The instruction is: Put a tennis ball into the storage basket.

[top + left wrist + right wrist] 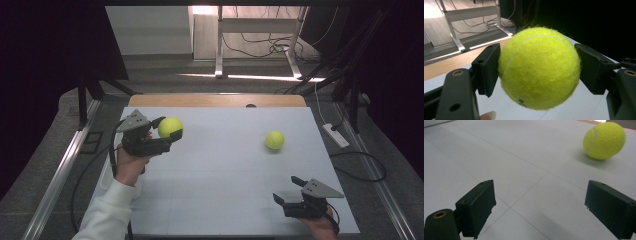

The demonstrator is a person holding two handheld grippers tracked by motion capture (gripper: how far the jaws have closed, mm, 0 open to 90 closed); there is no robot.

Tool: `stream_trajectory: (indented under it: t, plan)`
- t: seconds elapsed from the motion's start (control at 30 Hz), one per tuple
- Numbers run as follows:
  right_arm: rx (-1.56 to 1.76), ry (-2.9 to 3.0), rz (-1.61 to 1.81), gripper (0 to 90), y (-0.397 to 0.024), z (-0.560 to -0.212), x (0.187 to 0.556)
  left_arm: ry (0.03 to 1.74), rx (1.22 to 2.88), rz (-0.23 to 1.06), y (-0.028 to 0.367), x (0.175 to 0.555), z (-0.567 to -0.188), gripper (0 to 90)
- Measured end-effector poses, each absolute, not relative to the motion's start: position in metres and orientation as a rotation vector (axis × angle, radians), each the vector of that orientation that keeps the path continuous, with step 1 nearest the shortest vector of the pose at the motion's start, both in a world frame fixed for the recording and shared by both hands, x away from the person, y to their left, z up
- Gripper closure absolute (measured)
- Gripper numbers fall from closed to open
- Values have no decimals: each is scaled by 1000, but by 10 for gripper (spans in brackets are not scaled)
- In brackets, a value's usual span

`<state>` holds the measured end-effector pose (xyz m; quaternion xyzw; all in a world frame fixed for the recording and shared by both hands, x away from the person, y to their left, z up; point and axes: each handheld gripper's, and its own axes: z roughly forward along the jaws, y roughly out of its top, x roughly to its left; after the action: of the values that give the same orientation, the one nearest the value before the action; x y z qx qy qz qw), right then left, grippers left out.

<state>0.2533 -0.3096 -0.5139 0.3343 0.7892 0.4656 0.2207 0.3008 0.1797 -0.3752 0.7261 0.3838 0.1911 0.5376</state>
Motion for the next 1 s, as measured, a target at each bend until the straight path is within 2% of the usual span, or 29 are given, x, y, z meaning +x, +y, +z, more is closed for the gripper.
stream_trajectory:
  t: [1.0]
  plan:
    - [925,2182,1285,90,-309,-514,253,1000,1708,526,201,314,-378,263]
